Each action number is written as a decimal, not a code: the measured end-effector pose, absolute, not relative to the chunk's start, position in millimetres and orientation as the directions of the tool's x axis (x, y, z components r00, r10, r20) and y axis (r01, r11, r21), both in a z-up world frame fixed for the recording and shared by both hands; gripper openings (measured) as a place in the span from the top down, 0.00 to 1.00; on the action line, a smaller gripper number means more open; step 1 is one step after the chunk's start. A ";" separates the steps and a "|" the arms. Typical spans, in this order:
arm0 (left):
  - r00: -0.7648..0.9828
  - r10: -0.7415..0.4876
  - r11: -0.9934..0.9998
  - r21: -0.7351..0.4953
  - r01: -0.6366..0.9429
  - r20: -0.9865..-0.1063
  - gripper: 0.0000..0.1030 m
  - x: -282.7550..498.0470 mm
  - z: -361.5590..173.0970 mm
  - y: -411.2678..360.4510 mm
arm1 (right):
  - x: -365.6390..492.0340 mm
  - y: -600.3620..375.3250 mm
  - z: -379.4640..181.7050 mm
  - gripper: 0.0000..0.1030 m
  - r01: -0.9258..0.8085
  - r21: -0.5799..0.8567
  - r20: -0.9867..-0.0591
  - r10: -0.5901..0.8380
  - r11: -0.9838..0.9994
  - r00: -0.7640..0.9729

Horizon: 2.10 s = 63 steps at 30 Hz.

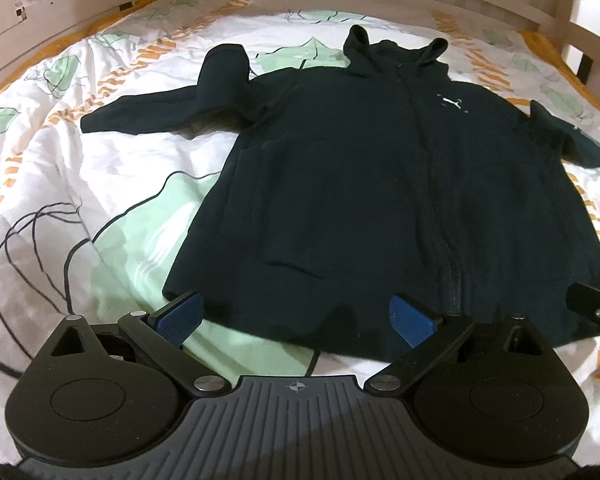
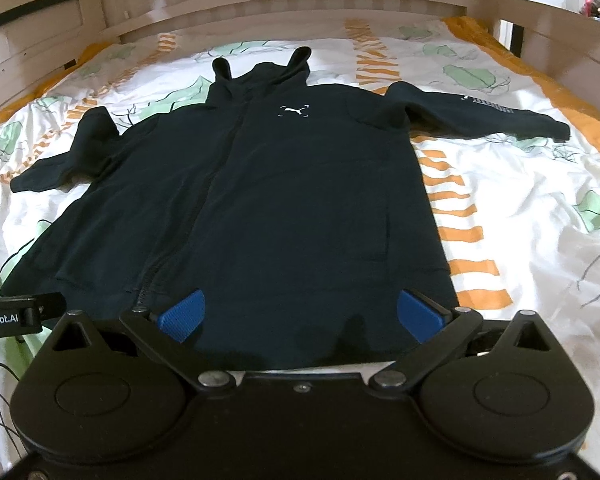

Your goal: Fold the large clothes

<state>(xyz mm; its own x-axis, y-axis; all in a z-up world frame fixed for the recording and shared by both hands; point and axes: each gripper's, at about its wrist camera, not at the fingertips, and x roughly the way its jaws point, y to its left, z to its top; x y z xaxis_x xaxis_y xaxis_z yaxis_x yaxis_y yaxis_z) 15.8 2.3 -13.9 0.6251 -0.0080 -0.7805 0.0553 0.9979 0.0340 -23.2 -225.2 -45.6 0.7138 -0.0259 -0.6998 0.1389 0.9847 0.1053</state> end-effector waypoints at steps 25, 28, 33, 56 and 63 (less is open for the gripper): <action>0.681 -0.151 0.987 -0.141 0.070 -0.717 0.02 121.1 0.8 67.6 | 50.4 -238.5 -36.3 0.01 0.103 0.159 -0.698 0.038 0.982 0.715; 0.684 -0.127 0.990 -0.129 0.048 -0.719 0.02 144.4 0.4 83.2 | 64.2 -237.8 -36.4 0.01 0.078 0.176 -0.690 0.066 0.981 0.721; 0.679 -0.062 0.994 -0.104 -0.021 -0.732 0.02 181.9 -6.0 113.7 | 90.7 -234.1 -39.0 0.01 0.036 0.192 -0.681 0.107 0.981 0.725; 0.633 0.074 0.924 -0.186 -0.335 -0.771 0.02 311.0 -66.5 256.9 | 167.8 -212.1 -66.6 0.01 -0.046 0.202 -0.715 0.180 0.978 0.675; 0.683 0.078 0.919 -0.213 -0.331 -0.726 0.81 312.8 -57.5 258.3 | 169.0 -212.8 -75.7 0.01 -0.051 0.189 -0.731 0.175 0.981 0.659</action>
